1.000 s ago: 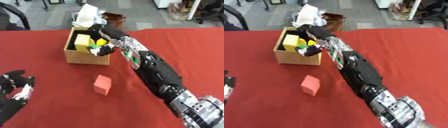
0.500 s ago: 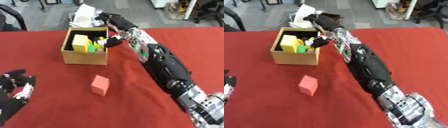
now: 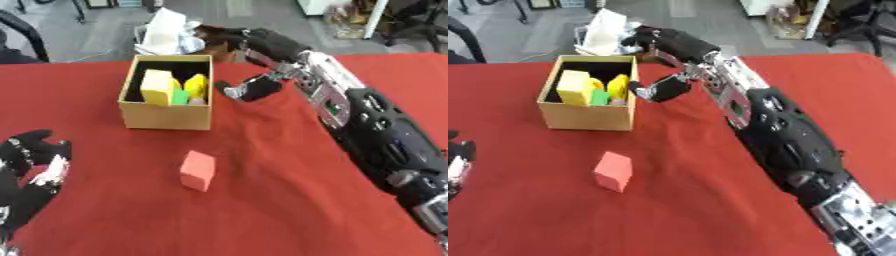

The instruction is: Pick up objects on the table and place them in the box.

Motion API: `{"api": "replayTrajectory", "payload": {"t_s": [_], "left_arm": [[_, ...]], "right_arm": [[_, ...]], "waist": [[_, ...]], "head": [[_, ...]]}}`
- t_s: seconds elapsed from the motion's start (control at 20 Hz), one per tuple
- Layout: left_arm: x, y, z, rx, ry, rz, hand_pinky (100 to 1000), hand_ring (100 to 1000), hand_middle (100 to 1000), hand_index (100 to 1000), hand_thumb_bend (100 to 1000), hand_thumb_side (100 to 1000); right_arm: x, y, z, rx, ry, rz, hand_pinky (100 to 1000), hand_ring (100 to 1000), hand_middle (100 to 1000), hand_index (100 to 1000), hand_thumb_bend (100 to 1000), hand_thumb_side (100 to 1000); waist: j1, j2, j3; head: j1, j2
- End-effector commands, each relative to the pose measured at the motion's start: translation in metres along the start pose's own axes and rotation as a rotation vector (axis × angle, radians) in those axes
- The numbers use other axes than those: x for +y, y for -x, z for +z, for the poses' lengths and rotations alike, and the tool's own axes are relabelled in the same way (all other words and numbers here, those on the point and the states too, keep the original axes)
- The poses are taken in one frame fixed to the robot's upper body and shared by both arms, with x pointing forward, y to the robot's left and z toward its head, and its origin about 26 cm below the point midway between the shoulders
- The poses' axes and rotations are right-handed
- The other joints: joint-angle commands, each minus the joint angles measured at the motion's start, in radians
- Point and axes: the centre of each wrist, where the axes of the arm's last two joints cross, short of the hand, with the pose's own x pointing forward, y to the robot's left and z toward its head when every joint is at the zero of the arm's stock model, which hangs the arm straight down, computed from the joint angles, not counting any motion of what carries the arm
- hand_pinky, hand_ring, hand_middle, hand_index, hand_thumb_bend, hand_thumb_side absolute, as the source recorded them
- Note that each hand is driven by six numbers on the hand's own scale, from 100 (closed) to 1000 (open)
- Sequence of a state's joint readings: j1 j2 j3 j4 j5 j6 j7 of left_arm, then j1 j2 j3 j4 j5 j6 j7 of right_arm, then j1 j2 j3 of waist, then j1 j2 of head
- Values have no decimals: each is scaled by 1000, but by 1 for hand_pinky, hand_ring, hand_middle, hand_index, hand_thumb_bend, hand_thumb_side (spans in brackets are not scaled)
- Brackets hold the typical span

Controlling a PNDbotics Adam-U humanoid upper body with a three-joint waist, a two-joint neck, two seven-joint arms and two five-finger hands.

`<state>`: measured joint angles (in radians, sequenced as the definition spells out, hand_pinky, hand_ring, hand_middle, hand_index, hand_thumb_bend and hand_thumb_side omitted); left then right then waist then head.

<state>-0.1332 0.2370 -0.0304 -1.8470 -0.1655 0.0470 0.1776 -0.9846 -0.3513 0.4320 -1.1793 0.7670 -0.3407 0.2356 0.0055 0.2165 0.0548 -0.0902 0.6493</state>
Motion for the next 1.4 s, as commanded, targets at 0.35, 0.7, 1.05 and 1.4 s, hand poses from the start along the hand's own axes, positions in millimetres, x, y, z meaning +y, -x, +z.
{"api": "replayTrajectory", "payload": {"t_s": [0.35, 0.7, 1.05, 1.4], "left_arm": [[7, -4, -3, -21, -8, -22, 632, 527, 507, 722, 364, 398], [6, -3, -2, -16, -6, -22, 632, 527, 507, 722, 367, 399], [6, -2, -2, -13, -4, -21, 631, 526, 506, 722, 370, 400], [5, -2, -2, -12, -2, -22, 631, 525, 505, 722, 372, 400]], "right_arm": [[35, -43, -10, -151, -192, -112, 804, 822, 911, 960, 244, 590], [41, -50, -16, -174, -292, -116, 810, 830, 918, 962, 267, 596], [59, -50, -16, -171, -359, -97, 812, 831, 917, 959, 256, 547], [69, -49, -15, -170, -377, -72, 769, 767, 816, 941, 235, 461]], "waist": [[-15, -15, 1], [-16, -15, 2], [-14, -13, -1], [-12, -12, -2]], "head": [[9, -1], [10, 0], [9, 0], [11, 0]]}}
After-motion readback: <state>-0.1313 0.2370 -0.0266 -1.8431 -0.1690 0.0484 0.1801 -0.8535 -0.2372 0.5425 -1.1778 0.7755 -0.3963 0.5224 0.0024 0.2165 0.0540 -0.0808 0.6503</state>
